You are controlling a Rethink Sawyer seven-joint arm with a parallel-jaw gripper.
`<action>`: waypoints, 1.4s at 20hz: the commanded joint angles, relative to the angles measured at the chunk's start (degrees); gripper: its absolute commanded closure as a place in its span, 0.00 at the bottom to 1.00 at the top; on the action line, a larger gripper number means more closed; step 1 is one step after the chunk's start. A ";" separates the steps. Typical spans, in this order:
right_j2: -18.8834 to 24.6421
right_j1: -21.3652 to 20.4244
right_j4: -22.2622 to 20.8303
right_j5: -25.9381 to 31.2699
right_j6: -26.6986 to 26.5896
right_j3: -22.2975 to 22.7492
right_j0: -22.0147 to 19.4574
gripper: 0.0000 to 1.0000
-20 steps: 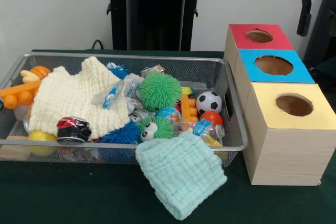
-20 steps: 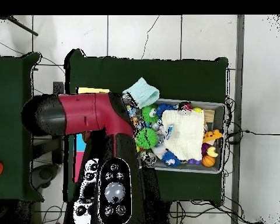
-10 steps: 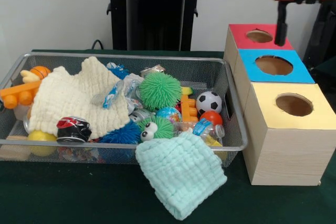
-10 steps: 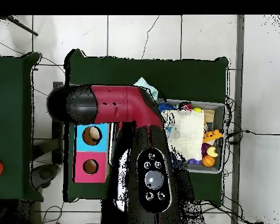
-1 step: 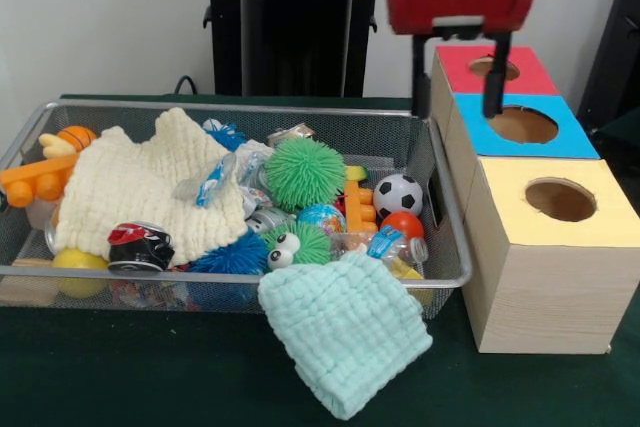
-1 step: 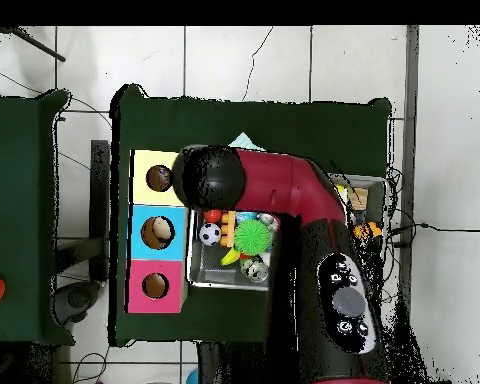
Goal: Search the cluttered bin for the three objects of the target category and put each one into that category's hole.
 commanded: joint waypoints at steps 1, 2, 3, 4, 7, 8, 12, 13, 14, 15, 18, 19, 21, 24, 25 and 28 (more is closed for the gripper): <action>10.31 0.92 -6.10 -6.74 -12.15 11.35 -5.05 0.00; 10.81 1.27 -6.76 -7.45 -11.76 11.52 -5.46 0.00; 11.35 1.60 -7.39 -7.95 -11.47 11.66 -5.93 0.00; 11.93 1.80 -7.93 -8.34 -11.11 11.89 -6.33 0.00; 13.55 2.07 -9.41 -9.40 -9.88 12.64 -7.32 0.00; 14.07 2.14 -9.84 -9.84 -9.43 12.96 -7.67 0.00; 16.55 2.16 -11.49 -12.60 -8.15 15.10 -9.85 0.00; 17.03 1.84 -11.90 -12.83 -7.92 15.76 -10.43 0.00; 17.51 1.30 -12.26 -12.69 -7.80 16.41 -11.02 0.00; 17.92 0.55 -12.48 -12.45 -7.71 17.16 -11.60 0.00; 19.62 -1.55 -12.85 -11.42 -7.65 19.28 -13.62 0.00; 20.43 -2.06 -12.85 -11.25 -7.65 19.96 -14.46 0.00; 22.07 -2.56 -12.90 -10.76 -7.93 20.77 -16.01 0.00; 23.09 -2.69 -13.95 -9.94 -8.19 20.76 -17.33 0.00; 22.85 -2.63 -14.50 -9.44 -8.16 20.36 -17.39 0.00; 22.80 -1.76 -15.83 -8.53 -8.42 19.33 -18.55 0.00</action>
